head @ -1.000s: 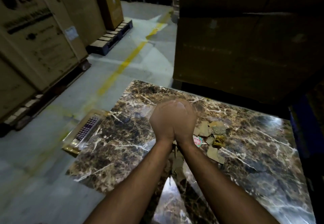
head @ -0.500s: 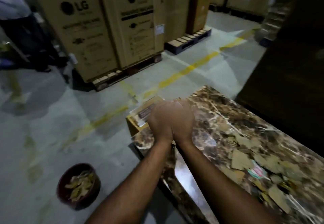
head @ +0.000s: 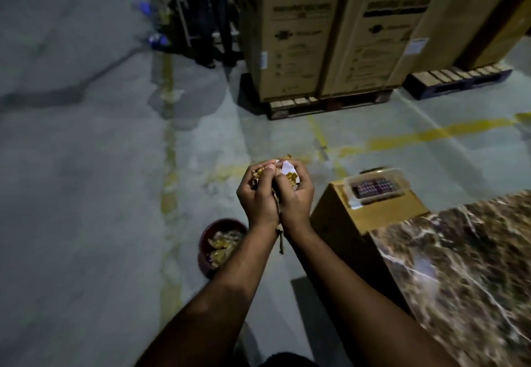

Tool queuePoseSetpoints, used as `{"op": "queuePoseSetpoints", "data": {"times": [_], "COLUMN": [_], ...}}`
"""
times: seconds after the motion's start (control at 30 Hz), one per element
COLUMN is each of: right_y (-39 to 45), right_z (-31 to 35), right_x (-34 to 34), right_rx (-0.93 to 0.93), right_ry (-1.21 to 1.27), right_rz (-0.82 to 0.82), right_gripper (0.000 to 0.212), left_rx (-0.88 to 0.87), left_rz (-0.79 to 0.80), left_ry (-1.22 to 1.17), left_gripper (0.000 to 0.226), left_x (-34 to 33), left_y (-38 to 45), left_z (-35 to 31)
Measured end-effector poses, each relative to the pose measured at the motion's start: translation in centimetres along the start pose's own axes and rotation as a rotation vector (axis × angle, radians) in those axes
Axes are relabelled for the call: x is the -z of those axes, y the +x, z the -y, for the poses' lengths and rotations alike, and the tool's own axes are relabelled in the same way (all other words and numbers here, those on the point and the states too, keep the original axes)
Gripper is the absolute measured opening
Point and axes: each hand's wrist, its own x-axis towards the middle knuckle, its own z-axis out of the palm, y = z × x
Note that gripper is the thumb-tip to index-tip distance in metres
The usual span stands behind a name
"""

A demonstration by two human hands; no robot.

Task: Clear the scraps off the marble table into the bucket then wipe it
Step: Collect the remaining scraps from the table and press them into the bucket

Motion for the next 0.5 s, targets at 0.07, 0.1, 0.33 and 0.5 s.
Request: {"op": "queuePoseSetpoints", "data": {"times": [0.07,0.1,0.33,0.5], "right_y": [-0.1,-0.3,-0.6,0.5], "right_z": [-1.0,-1.5,-4.0,-7.8], "right_x": [-3.8,-5.7,-13.7,-15.5], "right_rx": [-0.029,-0.049,-0.081,-0.164], "right_ry": [0.003,-0.001,-0.016,-0.016], "right_rz": [0.050,0.083,0.158,0.204], "right_gripper": [0.011,0.012,0.037,0.047], "left_rx": [-0.003,-0.005,0.006,0.048], "left_rz": [-0.051,-0.085,-0.273,-0.346], "left_ry": [-0.007,-0.010,0.054,0.092], "left_gripper": [0.010,0.010,0.008,0.008], "left_x": [2.7,4.2,10.4,12.2], "left_y": [2.7,4.0,10.3,12.7], "left_z": [-0.8,-1.1,-1.1,1.7]}}
